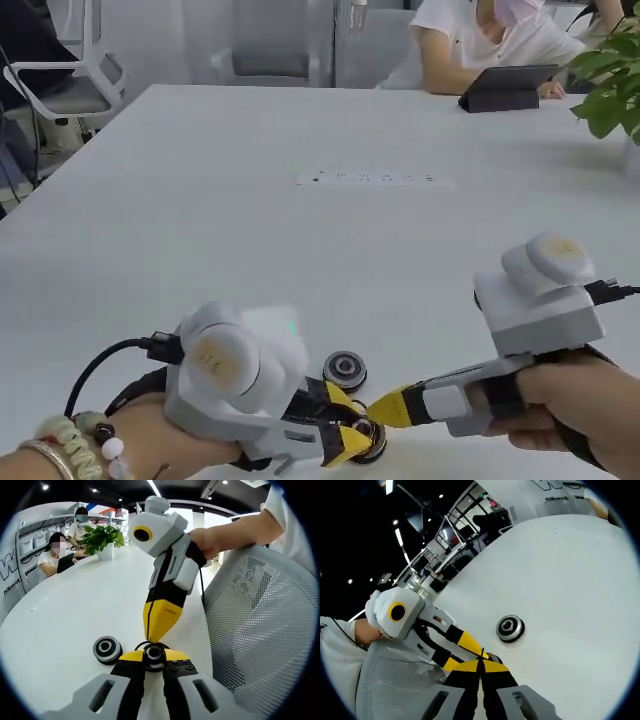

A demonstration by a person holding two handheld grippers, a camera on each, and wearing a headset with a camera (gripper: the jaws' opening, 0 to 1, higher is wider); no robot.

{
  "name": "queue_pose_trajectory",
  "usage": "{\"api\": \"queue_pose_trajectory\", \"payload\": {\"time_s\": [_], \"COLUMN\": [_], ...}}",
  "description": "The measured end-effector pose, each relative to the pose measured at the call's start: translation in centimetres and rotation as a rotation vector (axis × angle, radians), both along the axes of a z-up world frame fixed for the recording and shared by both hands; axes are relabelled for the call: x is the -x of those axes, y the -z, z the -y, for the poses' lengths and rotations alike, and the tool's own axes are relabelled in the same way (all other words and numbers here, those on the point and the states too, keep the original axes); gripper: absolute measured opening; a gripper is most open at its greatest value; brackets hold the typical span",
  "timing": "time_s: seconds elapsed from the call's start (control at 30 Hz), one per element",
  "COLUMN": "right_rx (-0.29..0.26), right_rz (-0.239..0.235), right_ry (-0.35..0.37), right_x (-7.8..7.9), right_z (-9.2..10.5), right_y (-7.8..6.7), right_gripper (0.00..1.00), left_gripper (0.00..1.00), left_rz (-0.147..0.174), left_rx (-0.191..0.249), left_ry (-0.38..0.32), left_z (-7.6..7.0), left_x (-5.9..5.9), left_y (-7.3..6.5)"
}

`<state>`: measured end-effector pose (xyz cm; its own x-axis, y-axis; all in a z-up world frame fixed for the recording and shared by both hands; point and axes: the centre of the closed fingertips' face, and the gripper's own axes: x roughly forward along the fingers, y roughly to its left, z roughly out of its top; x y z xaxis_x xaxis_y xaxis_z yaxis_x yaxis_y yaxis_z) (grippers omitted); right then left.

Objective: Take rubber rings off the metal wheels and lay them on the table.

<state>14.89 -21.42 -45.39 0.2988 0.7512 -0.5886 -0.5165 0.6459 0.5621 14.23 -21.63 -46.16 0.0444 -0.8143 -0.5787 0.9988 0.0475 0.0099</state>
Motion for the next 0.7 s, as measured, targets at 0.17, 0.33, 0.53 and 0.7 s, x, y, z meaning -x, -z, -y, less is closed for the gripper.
{"api": "queue_pose_trajectory", "payload": {"time_s": [0.17, 0.33, 0.53, 0.7], "right_rx": [0.044, 0.033, 0.026, 0.015], "right_rz": [-0.001, 0.005, 0.010, 0.027], "right_ry": [-0.015, -0.007, 0.005, 0.016], "right_x": [0.3, 0.1, -0.2, -0.5], "right_z": [0.1, 0.1, 0.2, 0.4], "right_y": [0.7, 0.3, 0.0, -0.6], "right_gripper": [0.00, 0.00, 0.00, 0.00], "left_gripper": [0.12, 0.35, 0.61, 0.65], "left_rz": [-0.035, -0.026, 0.033, 0.069], "left_rx": [0.037, 0.111, 0.102, 0.080], "left_ry": [-0.001, 0.011, 0.079, 0.083], "left_z": [-0.2, -0.5, -1.5, -3.1], "left_x": [-0.3, -0.4, 0.2, -0.1], "left_y": [-1.8, -5.2, -7.7, -8.8]}}
